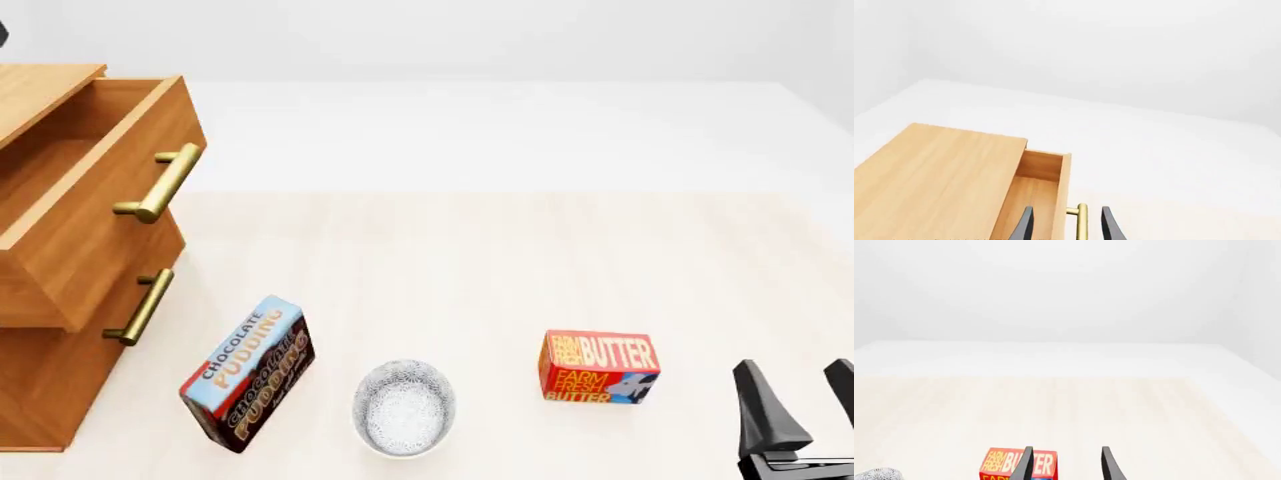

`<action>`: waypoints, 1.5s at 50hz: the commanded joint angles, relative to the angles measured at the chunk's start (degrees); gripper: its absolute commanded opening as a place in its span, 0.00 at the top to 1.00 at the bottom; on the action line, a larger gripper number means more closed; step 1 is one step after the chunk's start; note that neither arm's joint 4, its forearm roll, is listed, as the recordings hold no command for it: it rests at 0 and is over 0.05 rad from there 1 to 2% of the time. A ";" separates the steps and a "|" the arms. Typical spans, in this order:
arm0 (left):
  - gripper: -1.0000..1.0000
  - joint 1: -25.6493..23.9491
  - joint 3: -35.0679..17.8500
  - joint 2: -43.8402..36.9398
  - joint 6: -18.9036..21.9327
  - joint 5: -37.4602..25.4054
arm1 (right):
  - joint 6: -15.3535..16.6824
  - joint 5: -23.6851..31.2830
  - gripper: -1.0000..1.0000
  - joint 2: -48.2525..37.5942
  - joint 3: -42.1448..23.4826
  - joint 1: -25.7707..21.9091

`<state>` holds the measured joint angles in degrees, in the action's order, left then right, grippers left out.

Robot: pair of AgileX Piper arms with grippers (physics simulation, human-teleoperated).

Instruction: Put the bowl in the top drawer of the cabinet.

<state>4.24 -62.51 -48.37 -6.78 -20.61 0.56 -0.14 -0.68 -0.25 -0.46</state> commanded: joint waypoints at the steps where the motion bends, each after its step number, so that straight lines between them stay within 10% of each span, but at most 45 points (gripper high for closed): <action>1: 0.00 0.98 0.34 -3.12 -2.34 0.40 | 0.00 0.00 0.00 -0.01 0.00 0.00; 75: 0.00 0.34 6.72 -15.16 -10.21 8.51 | -0.01 0.00 0.00 0.01 0.00 0.01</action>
<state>4.90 -57.17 -62.55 -16.09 -12.84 0.56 -0.14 -0.68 -0.25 -0.46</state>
